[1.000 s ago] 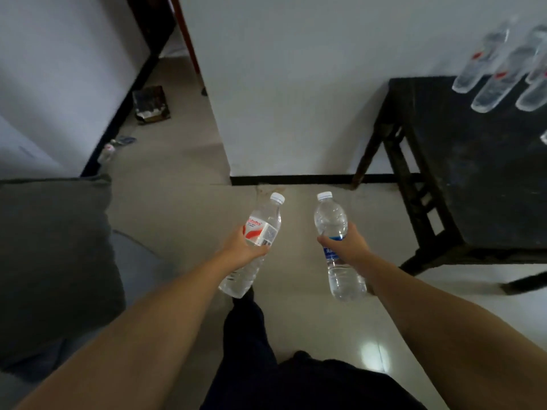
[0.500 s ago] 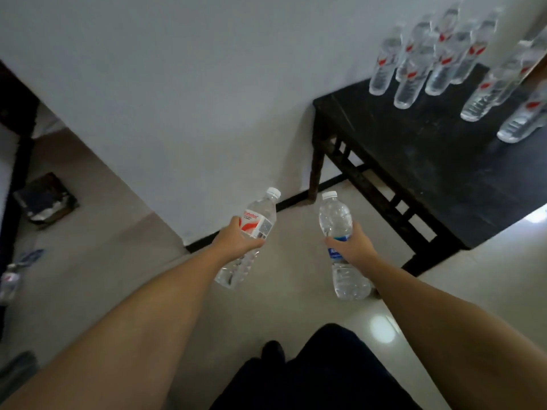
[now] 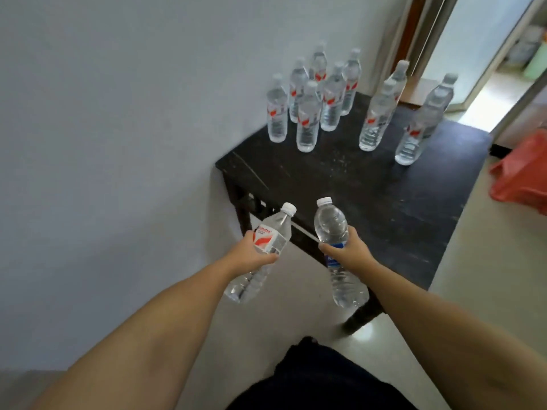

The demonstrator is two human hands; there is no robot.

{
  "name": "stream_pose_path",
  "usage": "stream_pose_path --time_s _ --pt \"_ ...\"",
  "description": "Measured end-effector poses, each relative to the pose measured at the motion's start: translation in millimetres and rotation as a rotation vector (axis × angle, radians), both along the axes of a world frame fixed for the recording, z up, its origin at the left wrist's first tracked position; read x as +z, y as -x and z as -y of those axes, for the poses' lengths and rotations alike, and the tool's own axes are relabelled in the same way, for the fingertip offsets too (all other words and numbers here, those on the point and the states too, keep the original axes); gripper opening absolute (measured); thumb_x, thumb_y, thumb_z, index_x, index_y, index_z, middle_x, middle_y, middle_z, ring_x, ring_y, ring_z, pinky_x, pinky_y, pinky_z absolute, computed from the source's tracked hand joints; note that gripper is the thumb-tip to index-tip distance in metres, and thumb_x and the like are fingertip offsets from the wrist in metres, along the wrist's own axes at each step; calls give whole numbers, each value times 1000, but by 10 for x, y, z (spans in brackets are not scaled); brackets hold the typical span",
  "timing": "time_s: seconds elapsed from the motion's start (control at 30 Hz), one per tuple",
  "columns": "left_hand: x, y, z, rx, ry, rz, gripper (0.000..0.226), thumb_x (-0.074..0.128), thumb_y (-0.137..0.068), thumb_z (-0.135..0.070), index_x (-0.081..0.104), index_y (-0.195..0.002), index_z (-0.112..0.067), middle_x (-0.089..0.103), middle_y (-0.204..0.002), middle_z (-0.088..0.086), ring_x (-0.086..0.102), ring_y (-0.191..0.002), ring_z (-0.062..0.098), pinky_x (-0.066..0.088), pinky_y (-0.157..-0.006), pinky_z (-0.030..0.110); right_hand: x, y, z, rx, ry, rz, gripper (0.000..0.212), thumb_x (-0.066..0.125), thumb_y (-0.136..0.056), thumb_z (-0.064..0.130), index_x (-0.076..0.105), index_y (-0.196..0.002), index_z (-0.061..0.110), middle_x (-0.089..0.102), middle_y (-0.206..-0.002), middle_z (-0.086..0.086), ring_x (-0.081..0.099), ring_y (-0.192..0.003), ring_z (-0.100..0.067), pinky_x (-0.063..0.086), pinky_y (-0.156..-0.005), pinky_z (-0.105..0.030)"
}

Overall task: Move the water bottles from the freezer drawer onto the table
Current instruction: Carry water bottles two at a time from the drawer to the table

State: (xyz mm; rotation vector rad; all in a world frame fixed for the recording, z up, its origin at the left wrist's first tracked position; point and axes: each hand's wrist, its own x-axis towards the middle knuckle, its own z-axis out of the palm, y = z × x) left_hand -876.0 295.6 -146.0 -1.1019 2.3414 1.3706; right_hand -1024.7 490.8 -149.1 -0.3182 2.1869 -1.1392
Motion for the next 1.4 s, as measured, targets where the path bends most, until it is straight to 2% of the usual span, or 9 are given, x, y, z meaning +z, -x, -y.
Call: stream_pose_path --time_s 0.07,0.23,0.4,0.63,0.73,0.9,1.07,1.2,1.4 --pt "82 481 147 -38 5 -10 72 76 -72 -45 37 -129 -25 55 -121 -1 57 -108 18 50 -96 40 134 387 80 -28 13 -44 74 74 -82 29 32 -141 19 51 -123 -3 53 -110 -21 42 -91 -35" --pt "213 1349 331 -75 -18 -109 67 77 -74 -37 39 -128 -23 55 -113 -4 56 -105 16 45 -88 31 278 1100 139 -186 44 -100 69 75 -81 30 35 -135 15 53 -119 -3 54 -106 -21 44 -91 -37" --pt "203 2198 442 -102 -112 -157 69 78 -75 -25 35 -128 -17 52 -115 -2 53 -109 17 42 -93 31 298 1667 184 -399 90 -162 64 80 -74 27 44 -124 13 60 -112 -4 60 -108 -25 49 -96 -44" --pt "212 3388 612 -214 -157 -268 73 82 -69 -16 41 -129 -17 58 -125 2 56 -115 20 44 -100 34 262 2333 336 -584 136 -281 68 78 -78 13 39 -134 11 56 -128 -8 55 -114 -23 42 -92 -31" --pt "224 3925 645 -252 -124 -341 71 82 -69 -9 42 -127 -12 58 -122 6 56 -113 21 44 -98 32 218 2637 371 -691 128 -327 68 79 -77 12 40 -133 11 57 -126 -8 55 -113 -23 43 -94 -33" --pt "222 4213 548 -256 -129 -406 70 81 -71 -7 43 -129 -10 59 -123 8 56 -109 20 41 -91 25 92 2784 429 -866 139 -323 68 81 -74 16 42 -129 8 61 -115 -9 59 -111 -30 47 -99 -46" --pt "-18 4123 454 -248 -177 -398 70 78 -74 -4 40 -133 -14 58 -114 0 55 -108 15 40 -88 23 -101 2694 406 -928 125 -287 71 78 -77 15 38 -136 9 58 -125 -10 57 -111 -23 41 -92 -28" --pt "-51 4156 445 -231 -167 -398 74 77 -75 -6 37 -136 -14 57 -123 3 53 -110 14 37 -90 21 -159 2695 300 -930 120 -285 76 79 -77 16 36 -139 10 57 -131 -11 55 -118 -28 40 -95 -30" --pt "-16 4179 451 -256 -103 -329 73 79 -74 -13 36 -134 -12 56 -130 9 54 -120 25 38 -91 23 -124 2718 285 -817 97 -229 76 78 -78 20 33 -140 12 56 -127 -6 55 -114 -21 43 -96 -32"
